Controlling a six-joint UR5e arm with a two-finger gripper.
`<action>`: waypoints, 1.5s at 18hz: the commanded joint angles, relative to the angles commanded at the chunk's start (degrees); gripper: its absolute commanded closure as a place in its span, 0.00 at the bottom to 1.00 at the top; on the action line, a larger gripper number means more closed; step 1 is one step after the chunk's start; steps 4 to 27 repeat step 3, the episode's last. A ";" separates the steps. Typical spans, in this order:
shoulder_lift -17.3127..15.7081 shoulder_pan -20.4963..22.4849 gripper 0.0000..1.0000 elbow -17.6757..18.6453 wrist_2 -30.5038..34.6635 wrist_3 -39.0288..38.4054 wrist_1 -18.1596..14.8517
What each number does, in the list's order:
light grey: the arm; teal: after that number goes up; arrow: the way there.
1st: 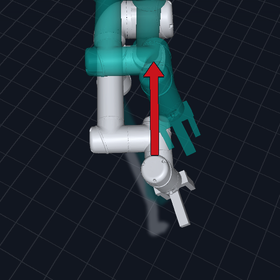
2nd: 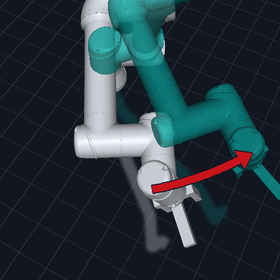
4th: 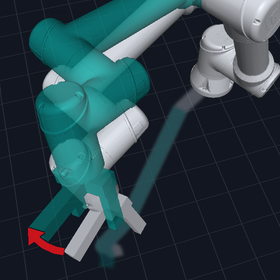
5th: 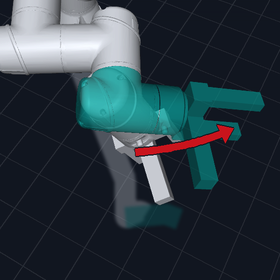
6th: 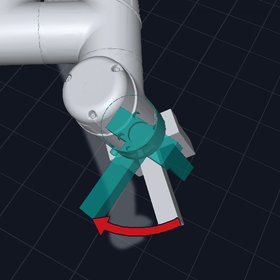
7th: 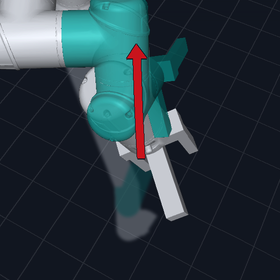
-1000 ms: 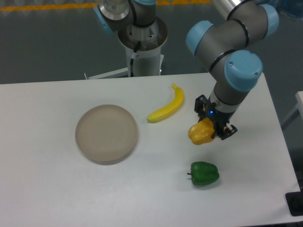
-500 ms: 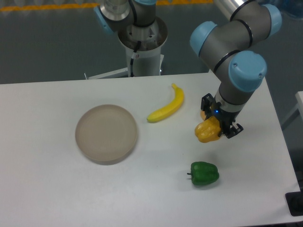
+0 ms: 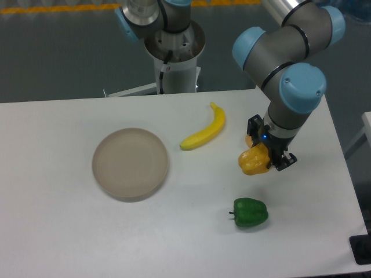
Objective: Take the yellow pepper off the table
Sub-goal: 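Hold the yellow pepper raised above the table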
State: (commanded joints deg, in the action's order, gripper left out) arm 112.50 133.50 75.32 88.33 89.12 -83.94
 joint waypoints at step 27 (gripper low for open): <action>0.00 0.00 1.00 0.00 -0.09 0.09 0.00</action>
